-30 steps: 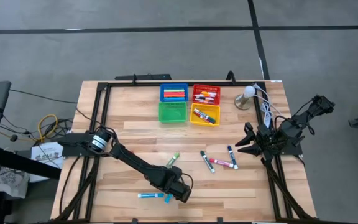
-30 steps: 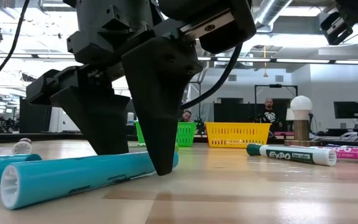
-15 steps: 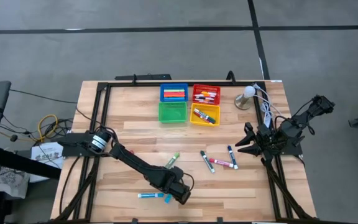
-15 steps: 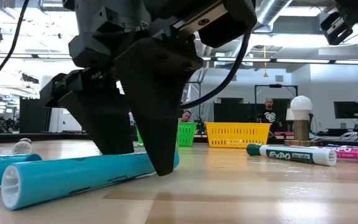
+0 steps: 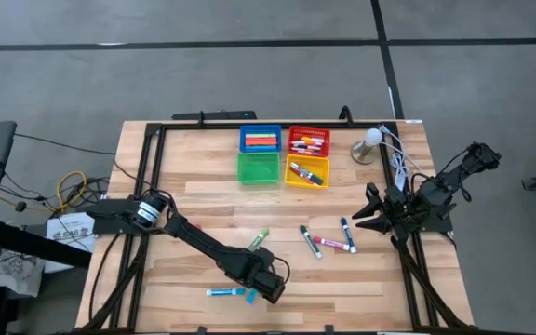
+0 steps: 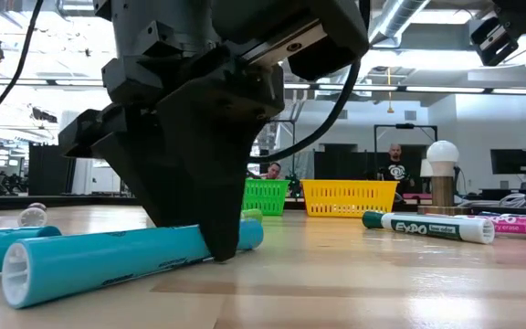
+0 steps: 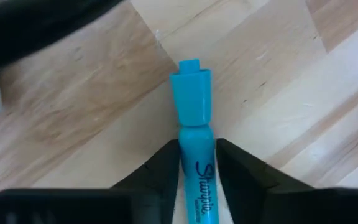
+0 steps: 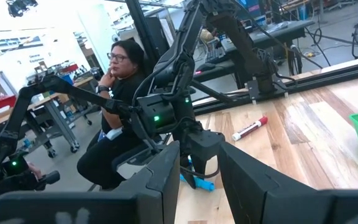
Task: Pick & Place Markers
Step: Put the blue highlighter into the blue bin
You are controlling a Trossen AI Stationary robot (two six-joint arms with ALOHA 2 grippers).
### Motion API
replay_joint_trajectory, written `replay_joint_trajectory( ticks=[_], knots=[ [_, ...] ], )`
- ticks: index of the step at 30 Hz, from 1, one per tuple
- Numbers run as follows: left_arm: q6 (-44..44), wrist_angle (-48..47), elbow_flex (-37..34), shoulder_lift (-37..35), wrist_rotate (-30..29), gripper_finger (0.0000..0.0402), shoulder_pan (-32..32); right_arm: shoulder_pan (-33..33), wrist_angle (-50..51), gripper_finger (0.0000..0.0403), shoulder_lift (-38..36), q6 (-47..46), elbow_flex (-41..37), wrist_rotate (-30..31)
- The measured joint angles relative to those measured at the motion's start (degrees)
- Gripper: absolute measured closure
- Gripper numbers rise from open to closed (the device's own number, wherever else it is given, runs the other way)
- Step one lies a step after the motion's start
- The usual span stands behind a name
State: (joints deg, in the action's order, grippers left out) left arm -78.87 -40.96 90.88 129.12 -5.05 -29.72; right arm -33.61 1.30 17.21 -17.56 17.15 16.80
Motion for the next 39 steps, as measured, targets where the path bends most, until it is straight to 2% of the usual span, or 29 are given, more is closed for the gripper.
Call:
replay_joint_trajectory(
  ticks=[4,13,23,28,35,39],
  knots=[
    [-0.90,-0.14,-0.03,-0.07,0.50,0.0337,0.09,0.00,-0.01,0.0301,0.01,0.02,0.00,0.00],
    [-1.55,0.75,-0.58,-1.50,0.50,0.0338,0.24,0.00,0.00,0.0301,0.01,0.05,0.00,0.00],
    [-0.45,0.85,-1.04,-9.44,0.15,0.0338,1.97,0.00,-0.02,0.0301,0.01,0.09,0.00,0.00],
    [7.19,4.96,-0.97,-13.15,0.40,0.0338,1.67,0.00,-0.02,0.0301,0.02,0.11,0.00,0.00],
    [26.38,22.76,-0.84,-15.95,2.70,0.0338,0.68,0.00,-0.02,0.0301,0.02,0.11,0.00,-0.06],
    [30.05,29.97,-0.73,-16.20,2.53,0.0338,0.97,0.00,0.00,0.0301,0.00,0.15,0.00,-0.15]
  ],
)
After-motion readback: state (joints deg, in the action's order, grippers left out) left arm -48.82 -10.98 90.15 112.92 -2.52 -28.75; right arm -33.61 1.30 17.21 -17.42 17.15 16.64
